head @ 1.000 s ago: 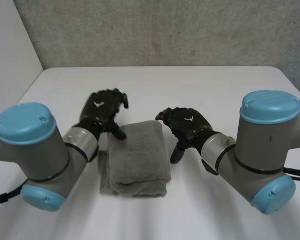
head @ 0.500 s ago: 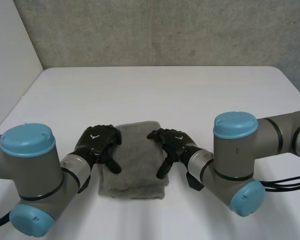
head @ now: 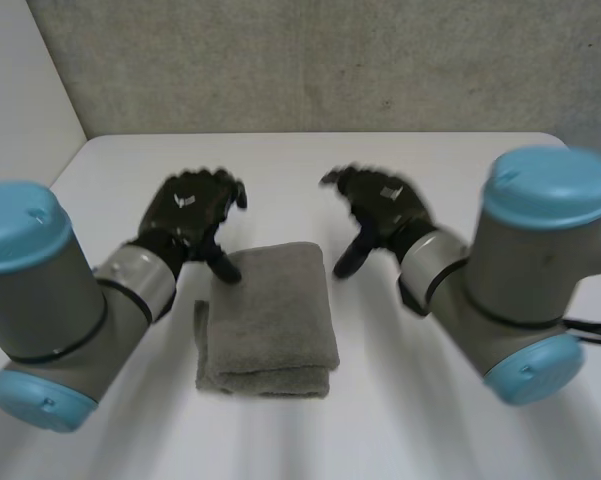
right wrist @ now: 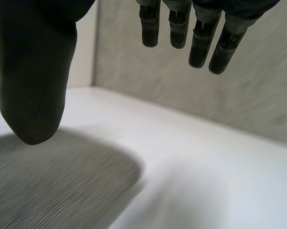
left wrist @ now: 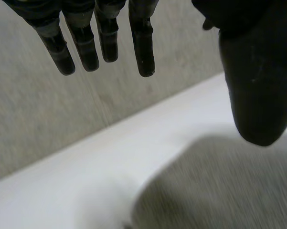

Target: Fold the towel.

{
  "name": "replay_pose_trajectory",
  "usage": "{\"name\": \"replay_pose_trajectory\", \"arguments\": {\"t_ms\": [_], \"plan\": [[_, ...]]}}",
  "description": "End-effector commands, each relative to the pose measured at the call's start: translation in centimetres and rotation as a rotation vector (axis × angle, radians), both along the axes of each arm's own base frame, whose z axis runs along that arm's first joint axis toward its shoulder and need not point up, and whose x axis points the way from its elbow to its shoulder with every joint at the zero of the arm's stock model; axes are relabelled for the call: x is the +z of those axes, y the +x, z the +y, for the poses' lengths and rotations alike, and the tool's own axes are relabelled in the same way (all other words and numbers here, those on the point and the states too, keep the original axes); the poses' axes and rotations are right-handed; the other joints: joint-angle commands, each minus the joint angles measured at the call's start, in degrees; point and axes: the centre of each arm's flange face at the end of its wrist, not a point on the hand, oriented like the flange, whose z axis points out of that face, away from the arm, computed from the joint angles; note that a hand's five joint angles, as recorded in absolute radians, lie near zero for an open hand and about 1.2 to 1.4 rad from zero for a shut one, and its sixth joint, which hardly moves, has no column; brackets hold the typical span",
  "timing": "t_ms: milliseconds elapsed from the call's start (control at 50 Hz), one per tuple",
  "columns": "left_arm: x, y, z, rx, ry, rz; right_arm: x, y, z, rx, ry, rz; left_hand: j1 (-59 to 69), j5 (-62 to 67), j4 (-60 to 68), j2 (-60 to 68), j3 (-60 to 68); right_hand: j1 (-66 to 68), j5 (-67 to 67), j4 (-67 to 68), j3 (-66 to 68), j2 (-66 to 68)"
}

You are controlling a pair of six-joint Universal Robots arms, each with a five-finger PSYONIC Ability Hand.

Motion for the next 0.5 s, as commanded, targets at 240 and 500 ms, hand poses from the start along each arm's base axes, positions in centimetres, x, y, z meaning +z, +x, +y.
{"name": "replay_pose_trajectory", "arguments": {"t_ms": [240, 500], "plan": [[10.1, 2.8, -1.6, 0.112, 0.003, 0.236, 11.0, -6.5, -1.9, -0.31, -0.26, 0.04, -3.2, -1.1, -3.5, -2.9, -3.3, -3.6, -3.7, -4.6, -4.0, -4.4], [9.5, 3.1, -2.3, 0.137, 0.067, 0.215, 11.2, -6.7, -1.6, -0.304, -0.209, 0.077, -3.0, -0.9, -3.3, -2.7, -3.2, -3.6, -3.7, -4.6, -4.0, -4.4]]}}
